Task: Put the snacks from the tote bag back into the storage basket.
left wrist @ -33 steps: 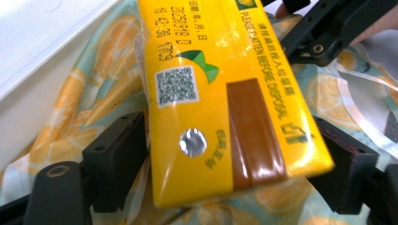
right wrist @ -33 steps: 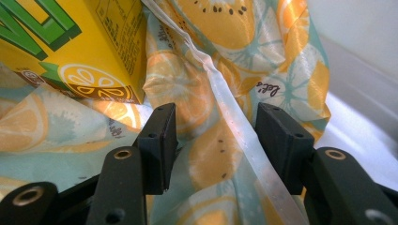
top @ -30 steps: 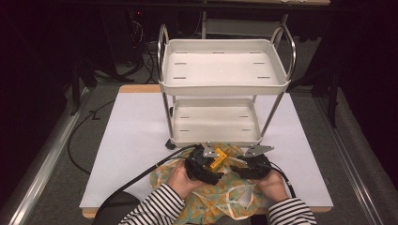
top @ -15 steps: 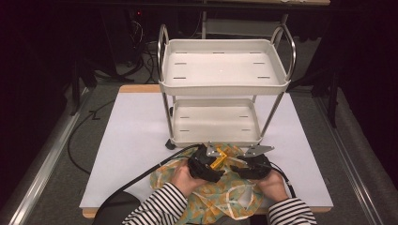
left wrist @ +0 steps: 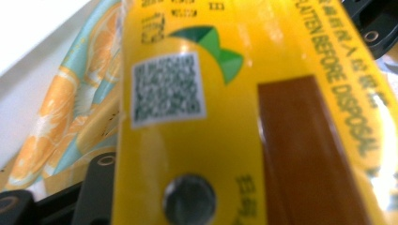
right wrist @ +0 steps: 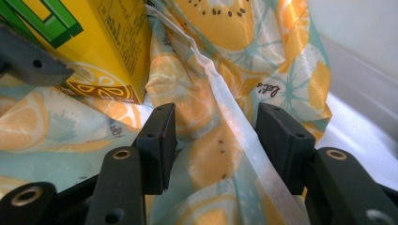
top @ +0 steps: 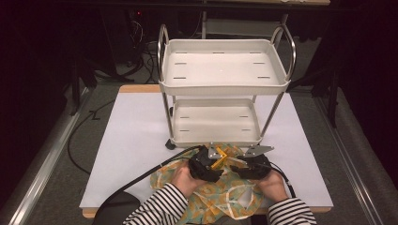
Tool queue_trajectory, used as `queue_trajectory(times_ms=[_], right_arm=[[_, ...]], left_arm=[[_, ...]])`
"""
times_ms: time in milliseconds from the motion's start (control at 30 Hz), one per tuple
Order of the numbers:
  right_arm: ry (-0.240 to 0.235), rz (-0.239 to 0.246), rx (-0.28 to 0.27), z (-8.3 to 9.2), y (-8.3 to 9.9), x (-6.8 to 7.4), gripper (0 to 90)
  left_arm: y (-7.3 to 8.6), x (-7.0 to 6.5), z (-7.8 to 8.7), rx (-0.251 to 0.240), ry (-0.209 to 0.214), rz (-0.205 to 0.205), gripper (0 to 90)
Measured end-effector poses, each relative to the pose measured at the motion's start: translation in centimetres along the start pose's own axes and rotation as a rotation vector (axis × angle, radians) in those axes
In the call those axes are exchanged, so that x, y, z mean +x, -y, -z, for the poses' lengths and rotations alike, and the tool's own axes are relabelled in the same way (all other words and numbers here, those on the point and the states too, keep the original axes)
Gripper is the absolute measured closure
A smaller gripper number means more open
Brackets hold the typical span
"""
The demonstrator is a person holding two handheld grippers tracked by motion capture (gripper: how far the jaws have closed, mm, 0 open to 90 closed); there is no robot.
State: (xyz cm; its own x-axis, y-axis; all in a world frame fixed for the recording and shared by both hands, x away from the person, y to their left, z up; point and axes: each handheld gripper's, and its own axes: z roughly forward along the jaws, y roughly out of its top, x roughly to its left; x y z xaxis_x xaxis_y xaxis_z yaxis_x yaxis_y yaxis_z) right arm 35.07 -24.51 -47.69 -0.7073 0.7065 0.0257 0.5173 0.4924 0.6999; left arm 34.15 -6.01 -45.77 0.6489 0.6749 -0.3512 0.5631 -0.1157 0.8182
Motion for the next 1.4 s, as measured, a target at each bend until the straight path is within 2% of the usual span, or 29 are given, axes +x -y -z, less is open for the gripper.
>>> queue_trajectory(times_ms=[100, 367, 767, 967, 1000, 1033, 1067, 1100, 1133, 1167, 1200, 1333, 1400], right_arm=[[-0.001, -0.002, -0.002, 0.0, 0.0, 0.0, 49.3], [0.002, 0.002, 0.001, 0.0, 0.0, 0.0, 49.1], [-0.002, 0.001, -0.001, 0.0, 0.0, 0.0, 49.1], [0.002, 0.018, 0.005, 0.0, 0.0, 0.0, 49.0], [0.002, 0.017, 0.005, 0.0, 0.0, 0.0, 49.0], [-0.002, 0.014, 0.0, 0.0, 0.0, 0.0, 49.0], [-0.002, 0.01, 0.001, 0.0, 0.0, 0.0, 49.1], [-0.002, 0.011, 0.0, 0.0, 0.0, 0.0, 49.0], [0.004, 0.018, 0.005, 0.0, 0.0, 0.0, 49.0], [0.006, 0.02, 0.006, 0.0, 0.0, 0.1, 48.9], [0.004, 0.018, 0.007, 0.0, 0.0, 0.1, 48.9], [0.005, 0.014, 0.007, 0.0, 0.0, 0.1, 48.5], [0.007, 0.018, 0.01, 0.0, 0.0, 0.1, 48.0]], left_arm=[[0.1, 0.1, 0.1, 0.008, 0.0, -0.026, 42.7], [0.2, 0.2, 0.2, 0.01, 0.001, -0.054, 45.4], [0.1, 0.2, 0.5, -0.027, 0.024, -0.069, 50.4], [-0.2, -0.1, 1.1, -0.042, 0.039, -0.076, 50.8], [-0.4, 0.1, 1.5, -0.017, 0.044, -0.119, 50.8], [-0.5, 0.2, 1.7, -0.01, 0.048, -0.129, 50.8], [-0.6, -0.2, 1.7, -0.049, 0.016, -0.072, 50.9], [-0.7, -0.1, 1.8, -0.039, 0.056, -0.089, 50.8], [-0.9, 0.0, 2.1, -0.026, 0.062, -0.114, 50.8], [-1.0, -0.1, 2.1, -0.05, 0.065, -0.086, 50.8], [-1.1, -0.1, 2.1, -0.051, 0.069, -0.086, 50.8], [-1.5, 0.0, 2.5, -0.03, 0.078, -0.085, 50.7], [-1.7, 0.2, 2.9, 0.0, 0.079, -0.12, 50.7]])
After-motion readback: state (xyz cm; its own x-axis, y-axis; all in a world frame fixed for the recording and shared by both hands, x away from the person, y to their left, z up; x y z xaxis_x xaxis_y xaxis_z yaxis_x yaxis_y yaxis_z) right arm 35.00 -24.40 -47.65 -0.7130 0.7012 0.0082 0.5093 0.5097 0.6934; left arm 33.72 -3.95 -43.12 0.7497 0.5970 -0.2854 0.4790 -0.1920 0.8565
